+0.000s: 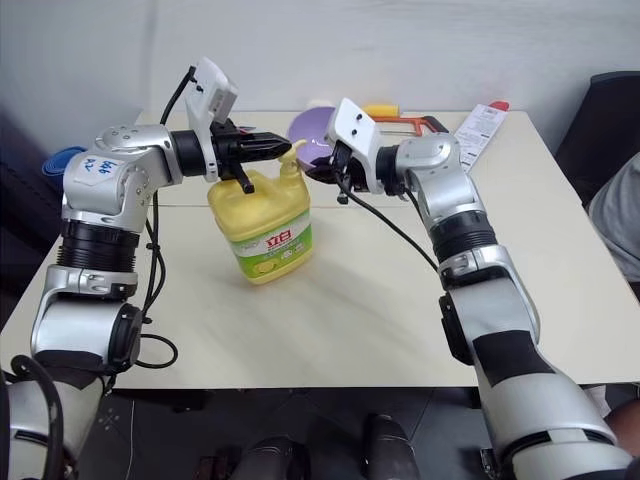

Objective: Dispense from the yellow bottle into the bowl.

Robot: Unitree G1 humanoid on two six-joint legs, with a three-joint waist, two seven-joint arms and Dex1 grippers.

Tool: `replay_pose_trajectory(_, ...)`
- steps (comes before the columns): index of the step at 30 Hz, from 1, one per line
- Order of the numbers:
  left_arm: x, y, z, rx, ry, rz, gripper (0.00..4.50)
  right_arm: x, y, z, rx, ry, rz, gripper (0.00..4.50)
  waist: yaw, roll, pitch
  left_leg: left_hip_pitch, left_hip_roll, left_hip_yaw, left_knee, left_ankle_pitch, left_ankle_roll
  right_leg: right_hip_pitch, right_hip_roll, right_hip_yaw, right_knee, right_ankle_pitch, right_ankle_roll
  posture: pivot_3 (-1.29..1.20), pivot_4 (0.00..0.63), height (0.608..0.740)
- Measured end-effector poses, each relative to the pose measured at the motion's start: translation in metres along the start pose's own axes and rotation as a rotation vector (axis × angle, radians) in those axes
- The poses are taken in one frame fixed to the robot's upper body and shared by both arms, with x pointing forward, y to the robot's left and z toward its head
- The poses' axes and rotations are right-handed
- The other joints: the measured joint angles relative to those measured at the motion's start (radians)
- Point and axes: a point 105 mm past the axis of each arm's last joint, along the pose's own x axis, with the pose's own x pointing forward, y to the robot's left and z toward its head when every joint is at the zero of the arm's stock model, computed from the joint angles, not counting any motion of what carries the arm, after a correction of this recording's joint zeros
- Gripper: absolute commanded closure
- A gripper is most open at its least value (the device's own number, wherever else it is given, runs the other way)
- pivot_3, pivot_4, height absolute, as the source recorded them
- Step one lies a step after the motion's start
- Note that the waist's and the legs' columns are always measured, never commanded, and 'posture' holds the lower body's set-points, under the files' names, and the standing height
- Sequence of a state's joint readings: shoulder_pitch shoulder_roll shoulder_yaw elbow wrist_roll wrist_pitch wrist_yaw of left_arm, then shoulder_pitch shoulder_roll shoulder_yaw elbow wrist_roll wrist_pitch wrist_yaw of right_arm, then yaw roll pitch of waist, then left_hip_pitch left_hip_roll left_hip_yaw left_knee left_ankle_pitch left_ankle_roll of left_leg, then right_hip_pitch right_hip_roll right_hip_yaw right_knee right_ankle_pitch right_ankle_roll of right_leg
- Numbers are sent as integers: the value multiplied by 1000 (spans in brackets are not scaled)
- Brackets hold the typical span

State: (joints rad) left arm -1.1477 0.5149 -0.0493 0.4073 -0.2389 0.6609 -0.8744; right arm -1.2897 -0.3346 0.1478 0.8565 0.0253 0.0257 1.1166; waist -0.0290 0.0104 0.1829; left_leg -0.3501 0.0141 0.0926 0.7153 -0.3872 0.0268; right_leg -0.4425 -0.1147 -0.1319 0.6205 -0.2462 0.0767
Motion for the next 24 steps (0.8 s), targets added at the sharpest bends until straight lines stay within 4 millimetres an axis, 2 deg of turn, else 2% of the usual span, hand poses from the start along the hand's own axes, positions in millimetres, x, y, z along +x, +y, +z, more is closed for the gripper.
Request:
replay_pose_trajectory(7, 0, 2, 2, -5, -50, -3, 4427, 0, 0, -1, 0, -2, -11, 4500, -1, 0, 0, 1, 0, 0, 0, 0, 0, 2, 0, 1, 0, 0, 0, 0, 150, 740)
replay_pose_trajectory(12, -13, 0, 11, -78, -226, -74, 4427, -4, 3, -9, -7, 1, -31, 4500, 0, 0, 2, -5, 1, -2, 1, 0, 0, -3, 0, 2, -1, 0, 0, 0, 150, 740)
replay_pose_trajectory(15, -40, 6, 28, -38, -368, -85, 4427, -24, 1, -28, 12, 32, -75, 4500, 0, -1, 4, -8, 0, -3, 0, 0, 0, -6, 0, 0, -3, 0, 0, 0, 150, 740)
replay_pose_trajectory(17, -70, 11, 41, 18, -443, -67, 4427, -49, -4, -44, 34, 58, -129, 4500, -2, -1, 6, -9, 0, -2, -2, 0, 0, -6, 0, -2, -5, 0, 0, 0, 150, 740)
replay_pose_trajectory(19, -94, 10, 42, 62, -465, -63, 4427, -70, -6, -55, 51, 77, -173, 4500, -2, -1, 6, -8, 0, -2, -4, 0, 0, -6, 0, -4, -7, 0, 0, 0, 150, 740)
replay_pose_trajectory(21, -111, 3, 28, 103, -426, -80, 4427, -86, -2, -66, 54, 109, -189, 4500, -3, -1, 6, -7, 0, -1, -5, 0, 0, -6, 1, -4, -8, 0, 0, 0, 150, 740)
replay_pose_trajectory(24, -134, -7, -25, 118, -261, -77, 4427, -113, 20, -100, 98, 180, -183, 4500, -2, -1, 6, -3, 1, 1, -8, 0, 0, -3, 1, -4, -9, 0, 0, 0, 150, 740)
